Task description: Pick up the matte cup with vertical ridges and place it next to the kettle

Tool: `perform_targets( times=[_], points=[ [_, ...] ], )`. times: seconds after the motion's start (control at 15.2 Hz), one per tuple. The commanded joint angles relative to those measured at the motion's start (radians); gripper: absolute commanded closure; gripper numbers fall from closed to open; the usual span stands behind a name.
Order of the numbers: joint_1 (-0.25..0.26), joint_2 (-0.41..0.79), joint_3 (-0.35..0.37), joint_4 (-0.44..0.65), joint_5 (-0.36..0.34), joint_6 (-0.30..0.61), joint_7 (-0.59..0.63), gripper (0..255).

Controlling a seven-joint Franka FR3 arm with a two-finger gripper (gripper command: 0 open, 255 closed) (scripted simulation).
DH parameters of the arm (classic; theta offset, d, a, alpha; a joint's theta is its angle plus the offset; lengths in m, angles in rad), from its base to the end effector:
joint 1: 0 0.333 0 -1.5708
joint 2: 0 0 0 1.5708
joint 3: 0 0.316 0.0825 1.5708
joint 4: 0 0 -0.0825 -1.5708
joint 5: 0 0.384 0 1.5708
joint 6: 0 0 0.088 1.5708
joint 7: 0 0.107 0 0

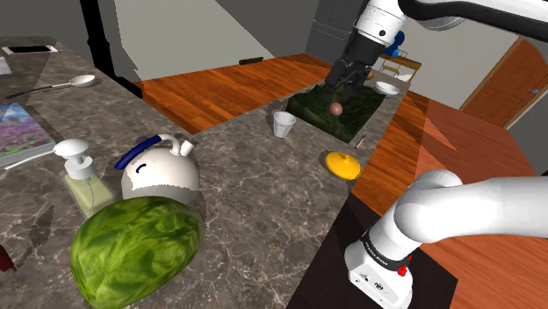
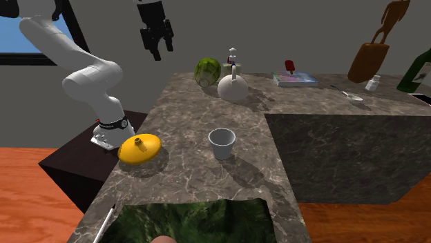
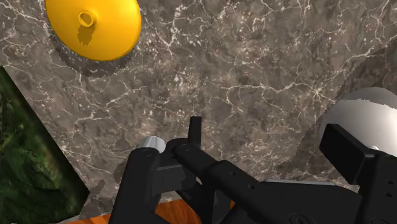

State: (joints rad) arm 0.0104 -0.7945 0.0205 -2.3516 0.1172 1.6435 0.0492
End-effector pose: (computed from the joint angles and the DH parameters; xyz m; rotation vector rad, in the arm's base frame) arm 0.3116 0.0234 0.6025 -3.0331 0.0414 -0.1251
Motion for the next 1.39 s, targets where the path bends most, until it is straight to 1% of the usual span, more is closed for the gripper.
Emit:
perform_targets(
  times=[0.0,0.33,0.66,0.99,1.32],
  points=[
    [0.000,0.000,0.000,0.000,0.000,0.000,0.000,0],
    [-0.017,0.164,-0.069,0.031,-0.013,0.091,-0.078,0],
    [-0.027,0.345,-0.133,0.094,-0.007,0.164,-0.157,0],
    [-0.036,0.539,-0.190,0.188,0.020,0.215,-0.239,0],
    [-0.051,0.742,-0.235,0.313,0.067,0.237,-0.323,0]
  ],
)
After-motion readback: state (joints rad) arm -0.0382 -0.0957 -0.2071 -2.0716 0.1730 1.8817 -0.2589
